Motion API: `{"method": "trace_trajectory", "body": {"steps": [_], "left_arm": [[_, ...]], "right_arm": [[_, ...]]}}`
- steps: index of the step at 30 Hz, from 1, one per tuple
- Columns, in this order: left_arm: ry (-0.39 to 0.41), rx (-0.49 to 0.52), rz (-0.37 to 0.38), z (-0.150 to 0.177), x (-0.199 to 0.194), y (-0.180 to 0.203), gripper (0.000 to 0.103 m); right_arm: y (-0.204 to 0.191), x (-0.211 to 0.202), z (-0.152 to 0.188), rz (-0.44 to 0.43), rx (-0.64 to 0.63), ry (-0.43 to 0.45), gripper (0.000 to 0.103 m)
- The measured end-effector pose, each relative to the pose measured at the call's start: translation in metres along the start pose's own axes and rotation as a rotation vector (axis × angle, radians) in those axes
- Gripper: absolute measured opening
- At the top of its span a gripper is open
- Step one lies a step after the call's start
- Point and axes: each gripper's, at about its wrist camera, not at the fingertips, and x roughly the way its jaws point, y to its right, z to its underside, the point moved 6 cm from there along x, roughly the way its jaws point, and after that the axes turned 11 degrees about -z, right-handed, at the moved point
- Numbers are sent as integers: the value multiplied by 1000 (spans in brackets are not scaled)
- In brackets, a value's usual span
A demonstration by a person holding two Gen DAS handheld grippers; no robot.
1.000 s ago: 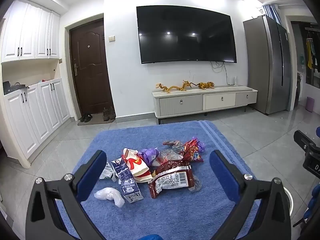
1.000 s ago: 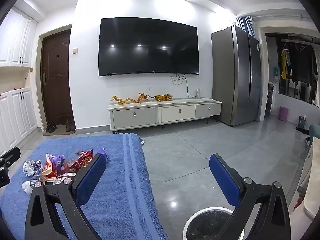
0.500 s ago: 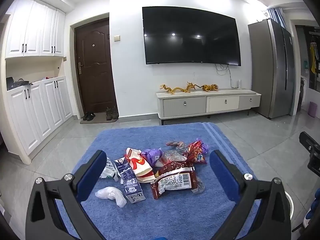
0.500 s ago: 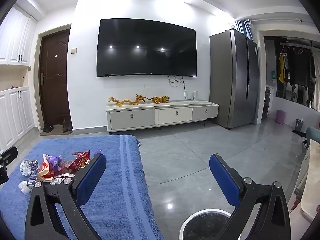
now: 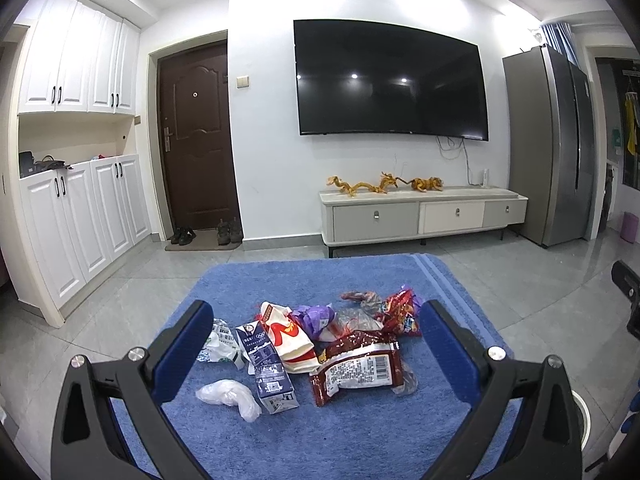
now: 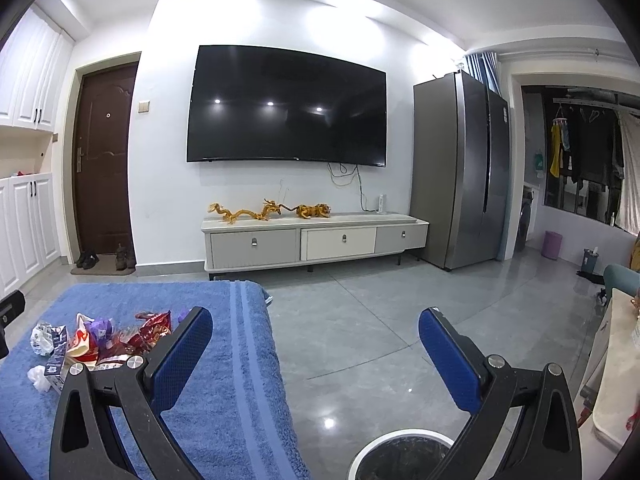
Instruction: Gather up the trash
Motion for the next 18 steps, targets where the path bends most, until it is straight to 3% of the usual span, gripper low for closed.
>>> {"method": "trace_trajectory", "body": {"steps": [18], "left_arm": [[-27,-24,0,3,18,-16,103]], "right_arm": [[-3,5,-3,-4,-3,15,103]]}}
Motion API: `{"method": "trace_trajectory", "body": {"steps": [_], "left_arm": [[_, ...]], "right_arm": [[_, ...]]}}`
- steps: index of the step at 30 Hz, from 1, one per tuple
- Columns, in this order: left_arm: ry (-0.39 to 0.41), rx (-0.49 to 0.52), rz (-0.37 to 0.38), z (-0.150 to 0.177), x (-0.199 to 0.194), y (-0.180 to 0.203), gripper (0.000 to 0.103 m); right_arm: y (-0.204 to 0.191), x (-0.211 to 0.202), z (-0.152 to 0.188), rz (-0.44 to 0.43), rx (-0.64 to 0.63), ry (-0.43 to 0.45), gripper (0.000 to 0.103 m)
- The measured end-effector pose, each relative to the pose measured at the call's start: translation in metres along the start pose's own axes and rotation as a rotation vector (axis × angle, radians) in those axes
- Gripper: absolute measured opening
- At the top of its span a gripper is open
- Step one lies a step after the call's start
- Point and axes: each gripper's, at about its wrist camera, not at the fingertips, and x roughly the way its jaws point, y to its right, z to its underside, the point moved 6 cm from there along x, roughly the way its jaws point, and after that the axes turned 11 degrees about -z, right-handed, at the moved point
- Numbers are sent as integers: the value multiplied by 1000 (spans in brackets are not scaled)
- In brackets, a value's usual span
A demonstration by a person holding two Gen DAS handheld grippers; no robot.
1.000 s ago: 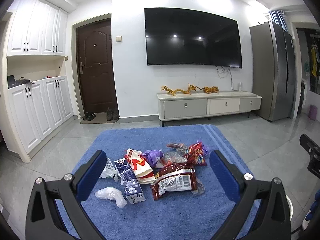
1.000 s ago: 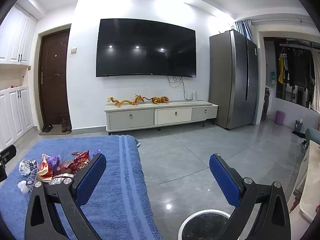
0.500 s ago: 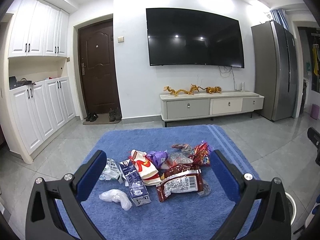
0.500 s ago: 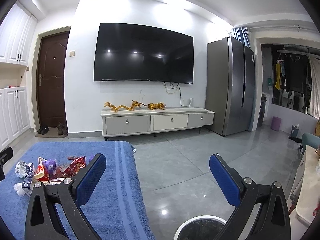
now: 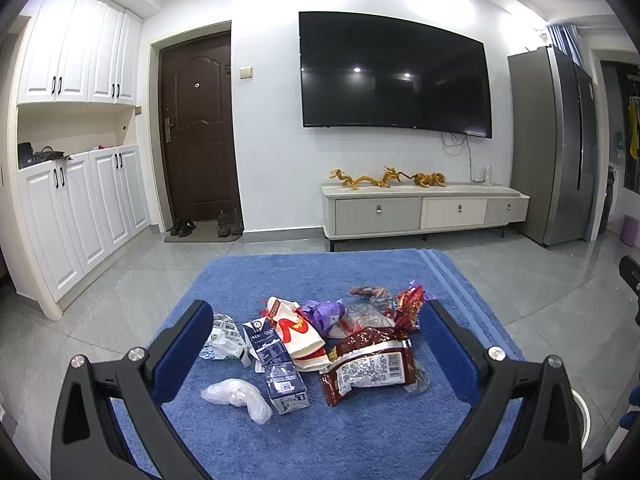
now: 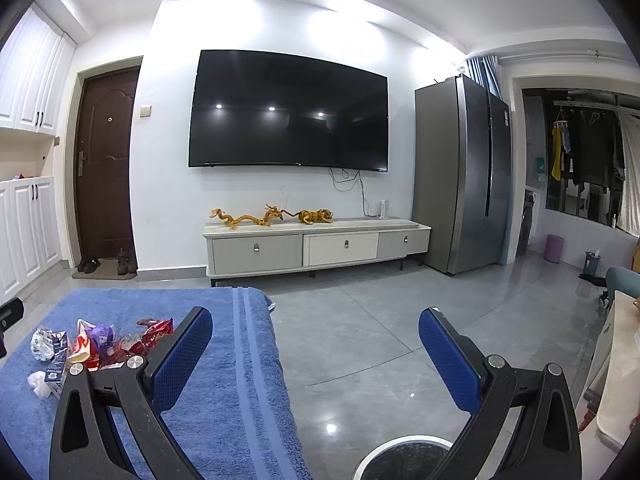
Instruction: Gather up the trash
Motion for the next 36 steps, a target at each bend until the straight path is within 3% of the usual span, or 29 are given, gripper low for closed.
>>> {"method": "trace_trajectory", "body": {"steps": [6,13,17,20,23,25,30,36], "left_arm": [[-13,-39,-49,-2,12,-29,103],[-42,-74,-177,4,34,-88,103],[-56,-87,-232,9,44,-117,103],[-85,-82,-228,19,54,-130,103],[-154,-64,-167,40,70,-130,103],[-217,-35,-76,57,82,-120,103],[-291,127,62,90,111,-91,103],[-369,210,215,105,150,-78,103]], "right_arm": [[-3,8,1,-19,-2,-33,103],[-6,21,6,-46,19,-46,103],[-17,31,9,-98,19,-64,103],[-31,45,16,-192,32,-115,103],[-51,64,29,-325,65,-195,103],[-70,78,40,-408,72,-260,103],[-112,106,64,-591,86,-405,103],[-151,144,87,-716,125,-548,103]]}}
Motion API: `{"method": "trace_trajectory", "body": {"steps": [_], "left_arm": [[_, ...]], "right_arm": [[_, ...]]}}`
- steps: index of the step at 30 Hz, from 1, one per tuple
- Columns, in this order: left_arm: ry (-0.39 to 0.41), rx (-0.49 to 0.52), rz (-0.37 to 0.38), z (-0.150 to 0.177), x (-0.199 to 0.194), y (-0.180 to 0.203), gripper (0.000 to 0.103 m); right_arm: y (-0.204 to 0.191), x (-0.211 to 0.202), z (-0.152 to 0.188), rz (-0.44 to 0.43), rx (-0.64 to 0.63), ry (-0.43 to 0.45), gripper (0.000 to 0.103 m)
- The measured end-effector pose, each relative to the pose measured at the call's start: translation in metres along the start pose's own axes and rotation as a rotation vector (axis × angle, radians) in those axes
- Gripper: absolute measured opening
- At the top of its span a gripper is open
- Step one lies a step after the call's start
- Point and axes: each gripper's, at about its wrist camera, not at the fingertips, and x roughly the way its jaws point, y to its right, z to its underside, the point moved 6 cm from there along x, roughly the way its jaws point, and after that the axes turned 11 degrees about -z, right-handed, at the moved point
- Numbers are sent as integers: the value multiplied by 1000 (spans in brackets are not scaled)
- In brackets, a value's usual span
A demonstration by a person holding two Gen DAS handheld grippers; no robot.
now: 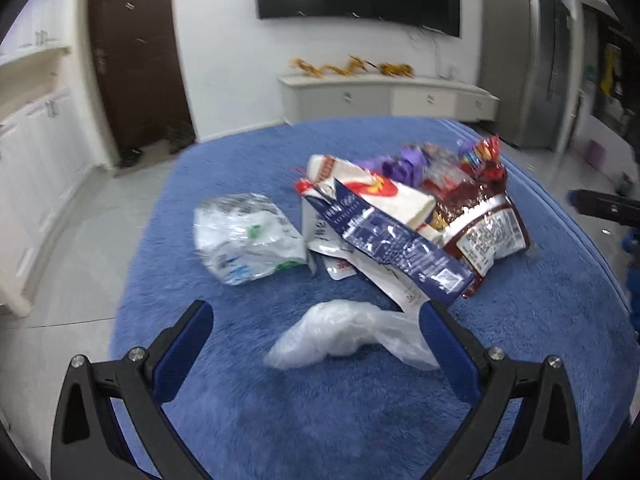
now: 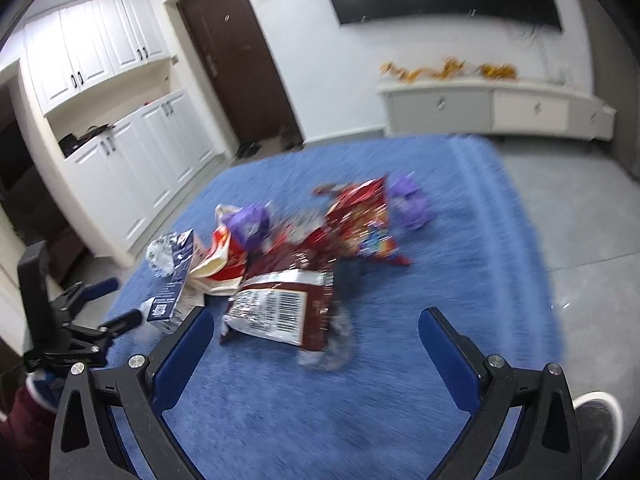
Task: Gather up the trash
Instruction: 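Grasp the white plastic bag with the left tool while the right grasps a dark red wrapper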
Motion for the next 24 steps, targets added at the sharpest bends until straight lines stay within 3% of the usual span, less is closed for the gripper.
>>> {"method": "trace_trajectory", "body": {"steps": [3,7,12,16,18,22,24], "left_arm": [[-38,-6,72,-2,17,-1,103],[-94,-16,109,5,33,1,103],[-80,6,143,15,19,6,99],[-99,51,143,26,16,18,72],[-103,52,137,27,16,21,65],[-97,53,115,30,9,25,34],[-94,39,110,33,4,26,28]], "right_arm": [[-1,22,-2,-33,8,-48,103],[3,45,-7,-56,18,-94,101],[-1,51,-15,-87,-3,-98,70],[-11,46,-13,-125,-50,-82,40],[-16,41,-11,-149,-57,-72,34],[-28,38,-8,-192,-65,-62,14],[-36,34,-7,-210,-75,-51,12]]}}
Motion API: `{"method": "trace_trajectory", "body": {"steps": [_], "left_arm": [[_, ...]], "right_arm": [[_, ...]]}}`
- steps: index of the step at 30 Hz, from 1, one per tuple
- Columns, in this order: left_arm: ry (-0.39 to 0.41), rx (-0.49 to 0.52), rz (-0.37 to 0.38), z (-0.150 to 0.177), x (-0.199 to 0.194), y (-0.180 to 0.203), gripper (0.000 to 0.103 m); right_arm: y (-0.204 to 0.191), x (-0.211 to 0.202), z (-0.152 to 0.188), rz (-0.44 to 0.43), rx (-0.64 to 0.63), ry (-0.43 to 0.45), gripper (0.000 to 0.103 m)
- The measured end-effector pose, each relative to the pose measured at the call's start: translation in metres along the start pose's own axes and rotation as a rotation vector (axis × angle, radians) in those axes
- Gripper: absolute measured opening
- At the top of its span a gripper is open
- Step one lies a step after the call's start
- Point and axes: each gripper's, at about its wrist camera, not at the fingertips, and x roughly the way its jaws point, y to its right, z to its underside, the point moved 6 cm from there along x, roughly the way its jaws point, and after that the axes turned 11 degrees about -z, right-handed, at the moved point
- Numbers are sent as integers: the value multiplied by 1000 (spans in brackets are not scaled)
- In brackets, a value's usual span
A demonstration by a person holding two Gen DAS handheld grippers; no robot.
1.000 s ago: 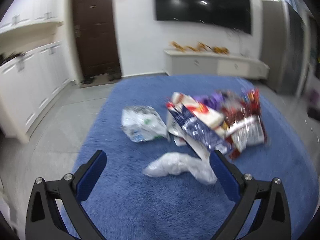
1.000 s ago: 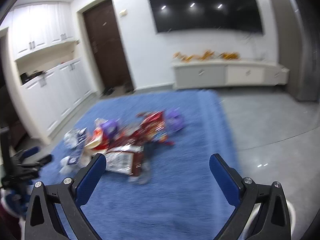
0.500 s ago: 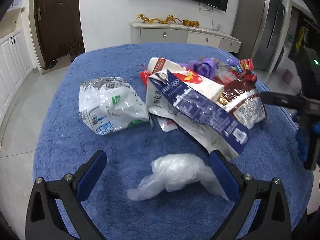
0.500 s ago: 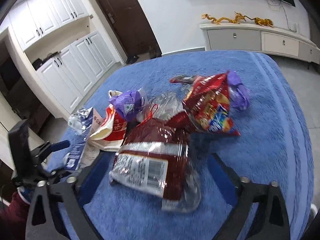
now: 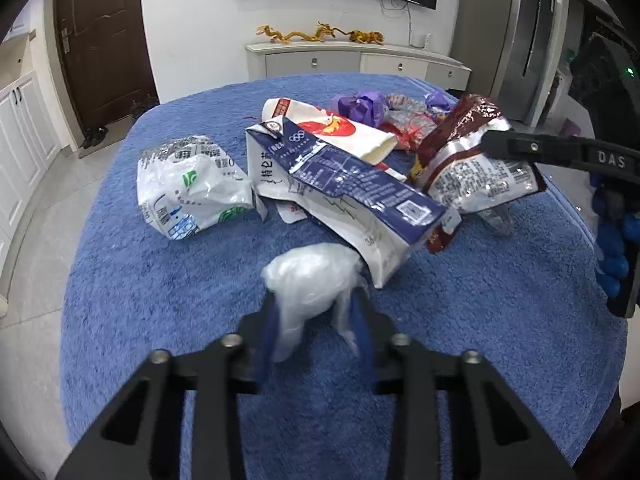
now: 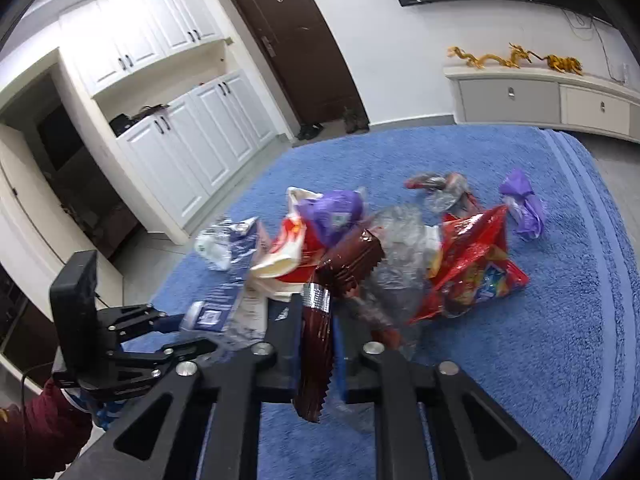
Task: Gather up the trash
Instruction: 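Grasp the white plastic bag with the left tool while the right grasps a dark red wrapper, then carry both items to the trash bin and open both tools to drop them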
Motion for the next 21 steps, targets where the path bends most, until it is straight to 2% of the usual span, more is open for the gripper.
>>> {"method": "trace_trajectory", "body": {"steps": [6,12,17,21], "left_arm": [[35,-54,-7,9,-32,-8,21],[99,-59,20,6,-74,5,18],[147,20,76,-19,-95,57,18],[162,113,156,-44,-96,126,18]], "right_arm": [[-30,-23,3,-41,-50,40,11],[-43,-73,14,-65,-53,126,11],[-34,-137,25,-20,-30,230,11],[-1,-199,43,95,25,314,11]]}}
